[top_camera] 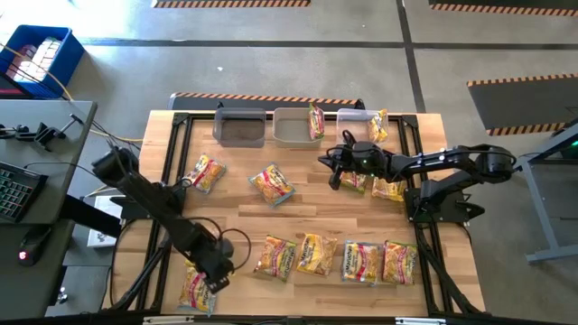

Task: Sort Maruchan noodles
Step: Put the blue noodle pack into the black bin

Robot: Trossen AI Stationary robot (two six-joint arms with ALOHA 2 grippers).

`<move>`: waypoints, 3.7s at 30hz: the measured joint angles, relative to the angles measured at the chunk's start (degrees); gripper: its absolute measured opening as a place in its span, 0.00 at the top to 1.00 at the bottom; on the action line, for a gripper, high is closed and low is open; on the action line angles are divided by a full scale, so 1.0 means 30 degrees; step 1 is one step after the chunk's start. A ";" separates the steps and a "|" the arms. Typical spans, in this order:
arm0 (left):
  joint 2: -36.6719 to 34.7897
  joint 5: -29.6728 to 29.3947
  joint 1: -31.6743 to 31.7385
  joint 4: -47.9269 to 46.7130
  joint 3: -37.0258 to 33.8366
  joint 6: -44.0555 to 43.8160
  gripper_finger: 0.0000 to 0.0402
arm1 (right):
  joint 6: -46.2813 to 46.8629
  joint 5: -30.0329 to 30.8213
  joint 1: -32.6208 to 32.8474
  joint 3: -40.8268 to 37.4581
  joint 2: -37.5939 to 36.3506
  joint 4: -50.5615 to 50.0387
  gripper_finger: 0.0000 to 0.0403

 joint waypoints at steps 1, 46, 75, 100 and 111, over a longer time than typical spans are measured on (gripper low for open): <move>0.0270 -0.0033 0.0000 -0.0074 0.0000 0.0000 0.55 | 0.0006 0.0000 0.0000 0.0000 0.0045 0.0002 1.00; 0.0578 0.0770 0.2468 0.2512 -0.0007 0.6035 0.69 | -0.0364 0.0007 -0.0036 0.0015 0.1662 0.1283 1.00; 0.1379 0.0903 0.2533 0.3175 -0.0015 1.1358 0.59 | -0.0340 -0.0386 -0.0022 0.0015 0.1654 0.1343 1.00; 0.1734 0.3062 0.2639 0.3565 -0.0015 1.3195 0.99 | -0.0335 -0.0444 -0.0022 0.0015 0.1654 0.1210 1.00; -0.0636 0.0687 0.4856 0.2971 -0.0015 1.4151 1.00 | -0.0197 -0.0444 -0.0022 0.0015 0.1654 0.1203 1.00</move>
